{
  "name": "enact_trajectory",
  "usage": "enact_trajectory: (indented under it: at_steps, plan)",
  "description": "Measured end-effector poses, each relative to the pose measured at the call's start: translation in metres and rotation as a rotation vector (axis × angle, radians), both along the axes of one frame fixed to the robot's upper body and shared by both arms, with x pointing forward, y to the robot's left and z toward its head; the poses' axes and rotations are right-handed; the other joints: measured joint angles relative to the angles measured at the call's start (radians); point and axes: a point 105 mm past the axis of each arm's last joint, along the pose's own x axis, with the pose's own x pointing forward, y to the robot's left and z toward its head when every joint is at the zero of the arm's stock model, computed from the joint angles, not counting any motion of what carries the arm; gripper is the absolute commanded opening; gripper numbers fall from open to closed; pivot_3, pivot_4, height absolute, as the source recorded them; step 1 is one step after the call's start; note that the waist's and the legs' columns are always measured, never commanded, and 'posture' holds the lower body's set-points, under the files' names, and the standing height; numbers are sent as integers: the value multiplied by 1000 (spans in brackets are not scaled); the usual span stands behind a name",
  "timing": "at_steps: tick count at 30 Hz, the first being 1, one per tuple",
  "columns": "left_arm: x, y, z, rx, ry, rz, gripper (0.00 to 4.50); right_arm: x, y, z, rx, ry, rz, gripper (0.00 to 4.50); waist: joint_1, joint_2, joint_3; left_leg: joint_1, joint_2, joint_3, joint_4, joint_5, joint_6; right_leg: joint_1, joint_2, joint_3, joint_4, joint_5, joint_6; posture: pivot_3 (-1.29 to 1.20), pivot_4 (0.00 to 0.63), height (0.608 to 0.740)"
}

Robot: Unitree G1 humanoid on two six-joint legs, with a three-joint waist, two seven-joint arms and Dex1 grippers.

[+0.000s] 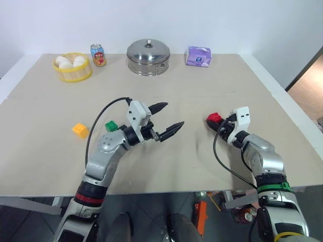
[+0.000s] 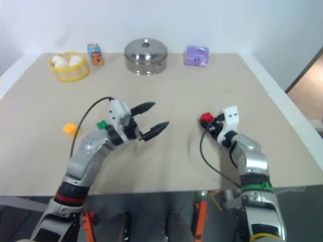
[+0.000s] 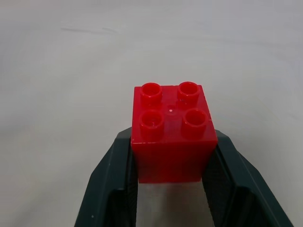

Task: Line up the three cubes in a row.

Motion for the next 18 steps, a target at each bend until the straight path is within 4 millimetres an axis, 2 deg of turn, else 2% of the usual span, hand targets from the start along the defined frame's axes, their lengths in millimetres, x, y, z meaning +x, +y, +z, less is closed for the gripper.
enact_trajectory:
  at_steps: [2,5,9,13,18]
  plan:
    - [-10,12,-10,57,16,-39,4500,-19,20,11,-31,-33,207,1252,-4,0,0,0,0,0,-1,0,0,-1,0,0,0,0,1,0,150,739]
    - [-26,43,-31,167,87,-86,4500,-55,48,25,-67,-64,530,1252,-16,0,0,1,1,0,-4,-1,0,-1,0,-1,1,-2,-1,0,150,739]
    - [-44,67,-34,261,102,-143,4500,-77,63,16,-191,-32,775,1252,-16,0,0,1,1,0,-2,0,0,-1,0,-1,1,-4,-5,0,150,739]
    - [-55,89,-42,366,113,-174,4500,-85,75,2,-300,-19,972,1252,-17,0,0,1,1,2,0,0,0,-1,-1,0,1,-3,-6,0,150,739]
    - [-58,94,-38,382,92,-175,4500,-83,87,-8,-362,-30,1087,1252,-15,0,0,1,2,2,0,0,0,-1,-1,0,1,-3,-6,0,150,739]
